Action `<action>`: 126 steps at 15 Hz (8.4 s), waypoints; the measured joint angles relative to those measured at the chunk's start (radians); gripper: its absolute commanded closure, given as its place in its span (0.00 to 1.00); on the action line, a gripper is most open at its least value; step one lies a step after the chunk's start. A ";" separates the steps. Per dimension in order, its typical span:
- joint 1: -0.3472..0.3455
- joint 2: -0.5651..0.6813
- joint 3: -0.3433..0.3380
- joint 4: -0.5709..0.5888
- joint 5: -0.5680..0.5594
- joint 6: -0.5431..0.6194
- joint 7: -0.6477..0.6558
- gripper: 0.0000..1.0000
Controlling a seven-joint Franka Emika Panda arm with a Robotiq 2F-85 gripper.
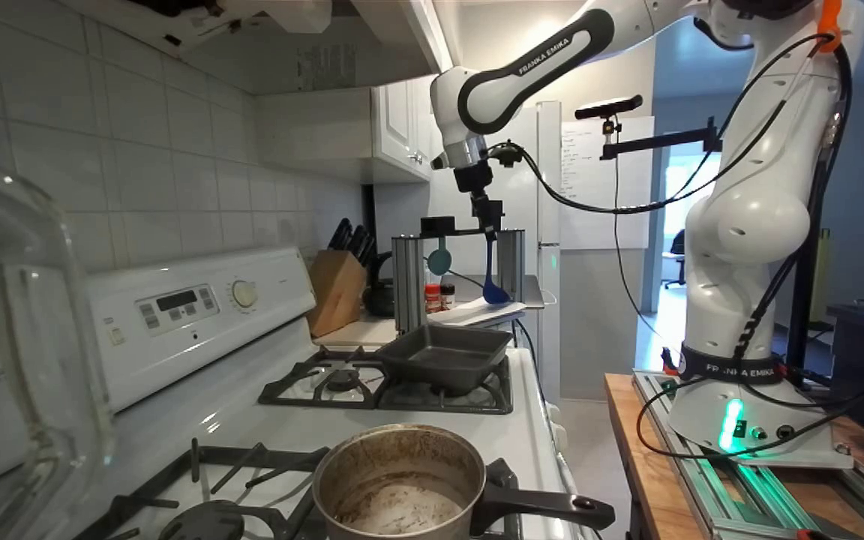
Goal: Pick up the blue spoon and scoop some of the contents in the pot and pour them in the bowl
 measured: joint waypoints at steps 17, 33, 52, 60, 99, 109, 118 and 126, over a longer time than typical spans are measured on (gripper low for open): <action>-0.080 -0.011 -0.136 0.092 0.163 0.184 0.156 0.00; -0.106 0.244 -0.121 0.362 0.316 0.119 0.501 0.00; -0.110 0.269 -0.116 0.367 0.346 0.114 0.494 0.00; -0.112 0.294 -0.117 0.380 0.361 0.114 0.494 0.00; -0.124 0.363 -0.116 0.458 0.385 0.117 0.466 0.78; -0.123 0.334 -0.114 0.432 0.385 0.106 0.426 0.78; -0.123 0.264 -0.114 0.352 0.385 0.078 0.417 0.78; -0.124 0.156 -0.114 0.223 0.383 0.070 0.370 0.78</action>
